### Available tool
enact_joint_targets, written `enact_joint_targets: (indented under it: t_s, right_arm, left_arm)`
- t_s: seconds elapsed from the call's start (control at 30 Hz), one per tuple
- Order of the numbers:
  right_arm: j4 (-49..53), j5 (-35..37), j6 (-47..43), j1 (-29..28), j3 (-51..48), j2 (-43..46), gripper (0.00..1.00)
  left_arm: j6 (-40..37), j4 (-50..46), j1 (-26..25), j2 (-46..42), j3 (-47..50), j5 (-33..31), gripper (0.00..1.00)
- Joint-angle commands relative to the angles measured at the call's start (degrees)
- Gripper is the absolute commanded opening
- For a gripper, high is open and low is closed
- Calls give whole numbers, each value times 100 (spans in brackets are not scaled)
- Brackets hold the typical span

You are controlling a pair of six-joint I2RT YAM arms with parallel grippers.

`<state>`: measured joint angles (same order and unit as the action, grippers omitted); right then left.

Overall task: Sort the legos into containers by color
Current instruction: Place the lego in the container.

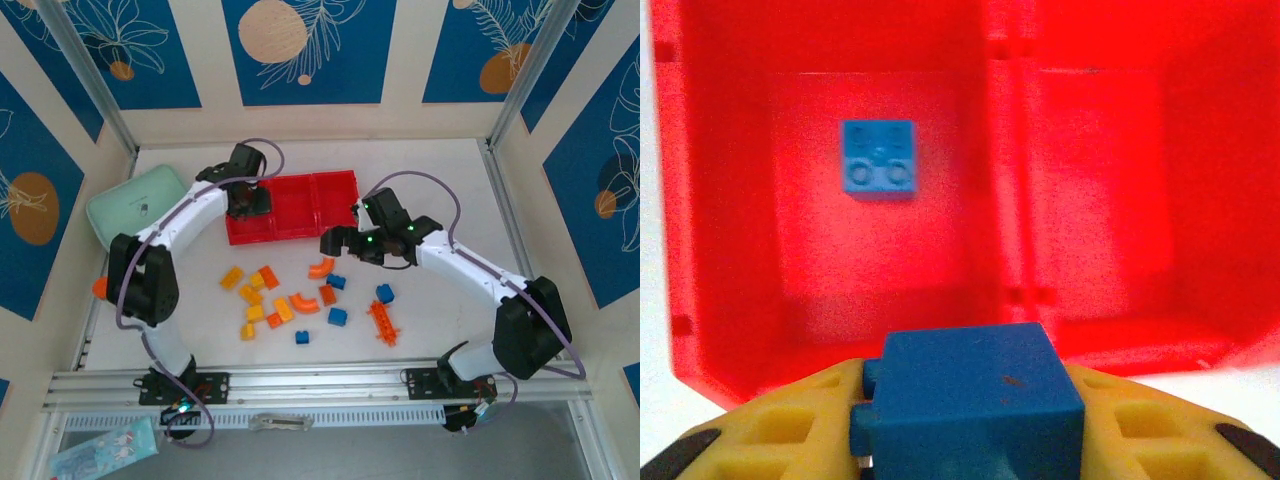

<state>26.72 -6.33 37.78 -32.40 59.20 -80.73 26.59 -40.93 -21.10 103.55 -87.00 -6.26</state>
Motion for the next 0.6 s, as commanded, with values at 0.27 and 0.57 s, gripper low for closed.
enact_joint_targets:
  t_s: [0.27, 0.57]
  right_arm:
    - [46, 89, -41, 5, 335, -182, 99]
    - [95, 108, -76, 115, 330, -93, 99]
  left_arm:
    - [-195, 142, 528, 859, -643, -298, 45]
    - [-354, 41, 528, 364, -531, -46, 56]
